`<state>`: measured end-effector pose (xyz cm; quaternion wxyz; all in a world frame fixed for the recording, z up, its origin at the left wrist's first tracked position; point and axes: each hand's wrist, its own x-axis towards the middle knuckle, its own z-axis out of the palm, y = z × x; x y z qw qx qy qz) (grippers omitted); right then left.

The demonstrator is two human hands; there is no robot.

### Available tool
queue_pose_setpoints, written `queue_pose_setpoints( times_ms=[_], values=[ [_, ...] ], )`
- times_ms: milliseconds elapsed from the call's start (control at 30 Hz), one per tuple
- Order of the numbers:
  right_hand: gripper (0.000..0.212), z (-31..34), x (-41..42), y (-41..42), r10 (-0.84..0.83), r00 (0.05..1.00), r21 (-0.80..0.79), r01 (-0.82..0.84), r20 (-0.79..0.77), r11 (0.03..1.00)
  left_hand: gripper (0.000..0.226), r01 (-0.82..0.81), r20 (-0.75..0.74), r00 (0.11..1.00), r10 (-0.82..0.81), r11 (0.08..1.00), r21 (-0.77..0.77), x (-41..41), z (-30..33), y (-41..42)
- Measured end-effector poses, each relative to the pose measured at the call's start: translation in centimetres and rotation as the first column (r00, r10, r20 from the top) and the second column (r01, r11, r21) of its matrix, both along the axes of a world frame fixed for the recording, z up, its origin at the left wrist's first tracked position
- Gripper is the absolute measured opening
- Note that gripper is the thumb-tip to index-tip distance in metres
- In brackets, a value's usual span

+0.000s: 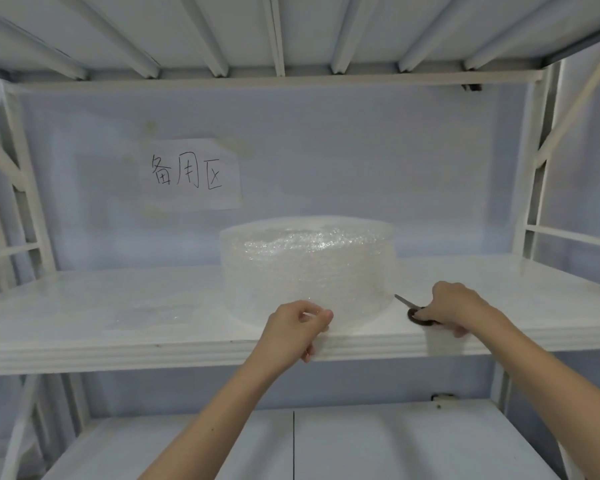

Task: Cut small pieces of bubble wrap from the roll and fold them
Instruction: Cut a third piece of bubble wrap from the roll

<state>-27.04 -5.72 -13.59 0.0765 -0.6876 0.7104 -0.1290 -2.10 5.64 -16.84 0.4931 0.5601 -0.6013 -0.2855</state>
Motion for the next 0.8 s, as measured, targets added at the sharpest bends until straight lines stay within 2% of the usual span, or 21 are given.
queue_pose_setpoints(
  times_ms=[67,167,267,367,433,533,633,733,800],
  values=[
    [0.031,0.5,-0.6,0.5,0.011,1.000,0.035,-0.011,0.003,0.999,0.011,0.009,0.030,1.000,-0.009,1.000,-0.020,-0.4,-0.1,-0.3],
    [0.032,0.6,-2.2,1.2,0.036,0.997,0.066,-0.040,0.069,0.997,0.013,0.005,0.060,0.998,-0.001,0.998,-0.067,-1.0,-0.1,-0.4],
    [0.038,-0.1,-4.1,2.6,0.052,0.942,0.051,-0.073,0.331,0.996,0.013,0.041,0.068,0.997,-0.034,0.993,-0.110,-1.9,-0.2,-0.5],
    [0.035,-1.3,-5.7,4.6,0.045,0.729,0.023,-0.083,0.683,0.996,0.013,0.073,0.103,0.993,-0.058,0.986,-0.151,-3.0,-0.3,-0.8],
    [0.031,-2.4,-6.4,6.1,0.026,0.563,0.065,-0.141,0.826,0.988,0.014,0.087,0.159,0.986,-0.058,0.978,-0.187,-4.1,-0.2,-0.9],
    [0.035,-4.1,-6.6,7.6,0.003,0.394,0.096,-0.230,0.919,0.968,0.016,0.131,0.230,0.970,-0.076,0.964,-0.231,-5.9,0.4,-0.9],
    [0.045,-5.2,-6.1,8.8,0.045,0.247,0.033,-0.304,0.968,0.952,0.017,0.179,0.243,0.962,-0.121,0.956,-0.232,-7.4,0.9,-0.7],
    [0.072,-6.3,-5.3,9.8,0.107,0.171,-0.036,-0.377,0.979,0.926,0.015,0.185,0.216,0.967,-0.133,0.952,-0.244,-7.4,0.8,-0.7],
    [0.069,-7.4,-4.4,10.4,0.118,0.125,-0.052,-0.440,0.985,0.897,0.015,0.137,0.166,0.981,-0.097,0.958,-0.251,-6.1,0.4,-0.6]
  ],
)
